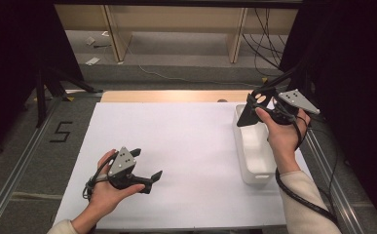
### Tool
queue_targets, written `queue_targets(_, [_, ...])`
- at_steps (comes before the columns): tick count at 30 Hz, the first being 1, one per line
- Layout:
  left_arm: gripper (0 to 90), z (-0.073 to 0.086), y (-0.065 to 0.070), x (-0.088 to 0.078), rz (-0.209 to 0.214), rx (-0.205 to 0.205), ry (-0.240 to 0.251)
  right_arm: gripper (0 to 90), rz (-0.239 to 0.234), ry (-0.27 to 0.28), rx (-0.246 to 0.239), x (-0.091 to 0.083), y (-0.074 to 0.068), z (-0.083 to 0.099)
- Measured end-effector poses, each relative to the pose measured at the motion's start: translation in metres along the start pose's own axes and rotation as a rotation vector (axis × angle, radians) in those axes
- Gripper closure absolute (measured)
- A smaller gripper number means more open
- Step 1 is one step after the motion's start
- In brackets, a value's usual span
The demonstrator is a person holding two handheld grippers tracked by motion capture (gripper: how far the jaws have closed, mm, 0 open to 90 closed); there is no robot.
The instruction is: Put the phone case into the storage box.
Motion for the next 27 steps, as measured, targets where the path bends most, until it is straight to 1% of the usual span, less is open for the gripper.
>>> queue_targets(12, [0.0,0.0002,-0.0001,0.0002,0.001,0.0,-0.001,15.0,0.017,-0.012,-0.008,0.0017,0.0039,0.0046])
queue_targets(15, [0.0,0.0003,0.0002,0.0003,0.001,-0.005,-0.001,15.0,0.02,-0.013,-0.008,0.0021,0.0047,0.0054])
queue_targets(18, [0.0,0.0002,-0.0001,0.0002,0.0,-0.001,-0.001,15.0,0.023,-0.012,-0.011,0.0022,0.0059,0.0057])
queue_targets(19, [0.0,0.0003,0.0002,0.0003,0.001,-0.005,-0.001,15.0,0.024,-0.014,-0.011,0.0022,0.0061,0.006])
queue_targets(27, [0.0,0.0002,-0.0002,0.0002,0.0,-0.001,0.0,15.0,0.03,-0.021,-0.015,0.003,0.0078,0.0082])
Point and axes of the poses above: each handheld gripper's, and its own axes: x roughly forward along the jaws, z roughly out of its underside, y roughly to its right, the point moved 6 cm from there along x, roughly forward along the jaws
